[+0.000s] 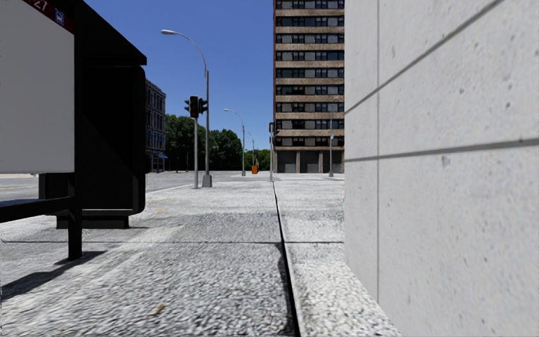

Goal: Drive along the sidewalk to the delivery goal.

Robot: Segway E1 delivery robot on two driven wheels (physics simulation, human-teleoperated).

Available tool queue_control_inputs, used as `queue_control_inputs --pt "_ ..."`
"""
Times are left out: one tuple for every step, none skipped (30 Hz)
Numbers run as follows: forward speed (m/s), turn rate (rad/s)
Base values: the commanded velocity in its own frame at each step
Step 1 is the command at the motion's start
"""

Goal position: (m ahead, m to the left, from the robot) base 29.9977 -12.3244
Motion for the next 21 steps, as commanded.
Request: queue_control_inputs --pt "1.55 0.0" --pt "1.55 0.0" --pt "1.55 0.0" --pt "1.55 0.0" --pt "1.55 0.0" --pt "1.55 0.0" --pt "1.55 0.0" --pt "1.55 0.0" --pt "1.55 0.0" --pt "1.55 0.0" --pt "1.55 0.0" --pt "1.55 0.0" --pt "1.55 0.0" --pt "1.55 0.0" --pt "1.55 0.0" --pt "1.55 0.0" --pt "1.55 0.0" --pt "1.55 0.0" --pt "1.55 0.0" --pt "1.55 0.0" --pt "1.55 0.0"
